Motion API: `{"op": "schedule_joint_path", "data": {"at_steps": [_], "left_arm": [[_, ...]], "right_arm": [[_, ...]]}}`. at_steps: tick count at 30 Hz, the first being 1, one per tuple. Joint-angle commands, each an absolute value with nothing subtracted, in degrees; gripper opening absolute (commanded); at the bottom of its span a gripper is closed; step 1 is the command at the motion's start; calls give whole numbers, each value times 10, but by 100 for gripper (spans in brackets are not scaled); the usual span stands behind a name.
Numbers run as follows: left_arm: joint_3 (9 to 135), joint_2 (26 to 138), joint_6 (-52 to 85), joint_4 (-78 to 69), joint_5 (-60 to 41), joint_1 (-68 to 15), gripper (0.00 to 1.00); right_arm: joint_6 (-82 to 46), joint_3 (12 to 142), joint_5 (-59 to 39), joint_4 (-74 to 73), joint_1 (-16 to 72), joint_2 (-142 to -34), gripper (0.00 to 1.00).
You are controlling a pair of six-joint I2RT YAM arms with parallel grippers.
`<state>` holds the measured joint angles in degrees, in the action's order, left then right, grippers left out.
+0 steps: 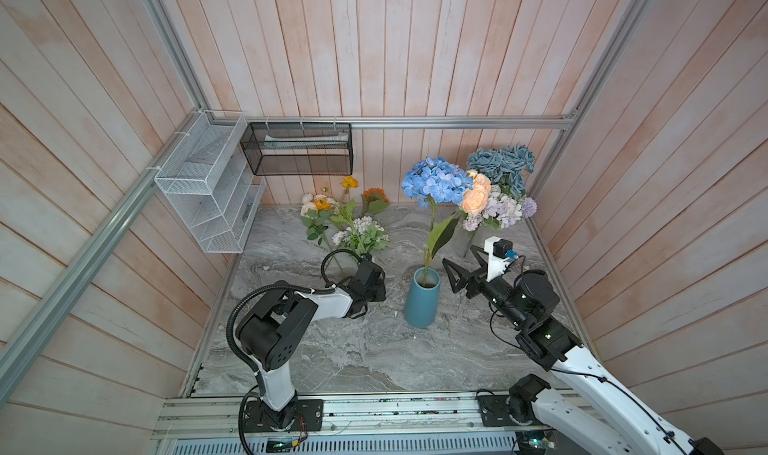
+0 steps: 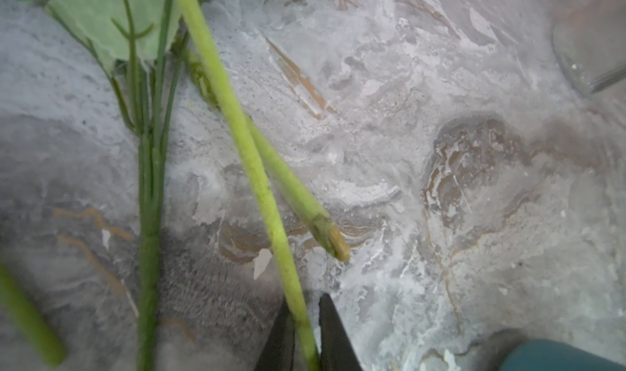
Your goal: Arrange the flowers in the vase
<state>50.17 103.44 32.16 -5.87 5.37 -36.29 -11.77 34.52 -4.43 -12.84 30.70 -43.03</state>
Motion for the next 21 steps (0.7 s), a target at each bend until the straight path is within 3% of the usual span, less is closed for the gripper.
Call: {"op": "schedule_joint_path", "data": {"at_steps": [1, 7, 12, 21], "left_arm": [[510, 1039, 318, -56, 70, -364, 8], [495, 1024, 323, -63, 74, -365, 0], [474, 992, 334, -74, 75, -365, 0], [397, 838, 381, -158, 71, -381, 0]], "right_arm": [[-113, 340, -34, -147, 304, -429, 98], [-119, 341, -35, -155, 305, -429, 98], [-123, 342, -34, -163, 305, -431, 98], [-128, 348, -31, -177, 305, -435, 98]]}}
